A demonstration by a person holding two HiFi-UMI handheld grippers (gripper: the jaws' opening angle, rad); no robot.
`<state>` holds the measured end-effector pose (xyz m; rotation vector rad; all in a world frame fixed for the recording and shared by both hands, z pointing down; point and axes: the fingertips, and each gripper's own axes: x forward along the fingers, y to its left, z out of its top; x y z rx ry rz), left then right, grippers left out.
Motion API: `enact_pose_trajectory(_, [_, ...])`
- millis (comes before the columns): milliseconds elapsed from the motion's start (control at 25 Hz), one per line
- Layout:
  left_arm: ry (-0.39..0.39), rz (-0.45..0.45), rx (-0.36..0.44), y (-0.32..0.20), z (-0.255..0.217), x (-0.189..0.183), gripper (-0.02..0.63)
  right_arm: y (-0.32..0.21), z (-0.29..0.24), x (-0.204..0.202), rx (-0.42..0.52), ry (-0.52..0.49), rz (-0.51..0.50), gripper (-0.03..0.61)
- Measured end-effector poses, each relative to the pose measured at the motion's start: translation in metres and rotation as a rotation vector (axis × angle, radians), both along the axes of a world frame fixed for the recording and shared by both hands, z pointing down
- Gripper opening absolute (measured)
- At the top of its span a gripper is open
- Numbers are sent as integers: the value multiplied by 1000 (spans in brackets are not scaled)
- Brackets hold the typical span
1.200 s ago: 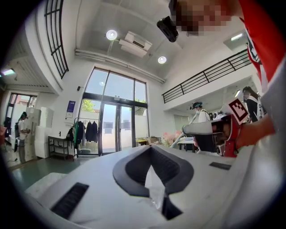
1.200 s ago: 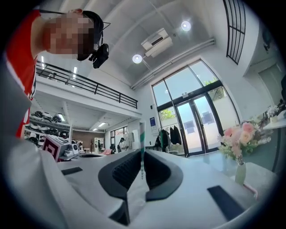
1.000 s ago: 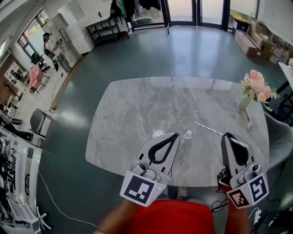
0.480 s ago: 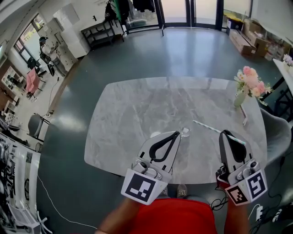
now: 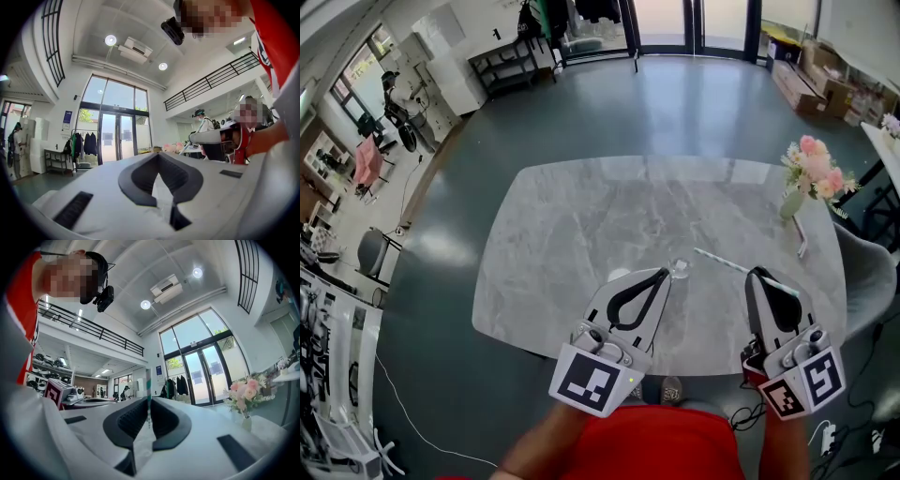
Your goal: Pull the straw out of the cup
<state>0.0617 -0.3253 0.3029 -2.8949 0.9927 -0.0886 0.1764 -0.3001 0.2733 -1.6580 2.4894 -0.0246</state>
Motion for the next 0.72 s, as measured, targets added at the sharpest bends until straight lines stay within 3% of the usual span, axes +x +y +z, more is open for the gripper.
enact_pose_trajectory(720, [4,11,5,2,-2,2,26,1,-1,-4,-3,17,-17,18])
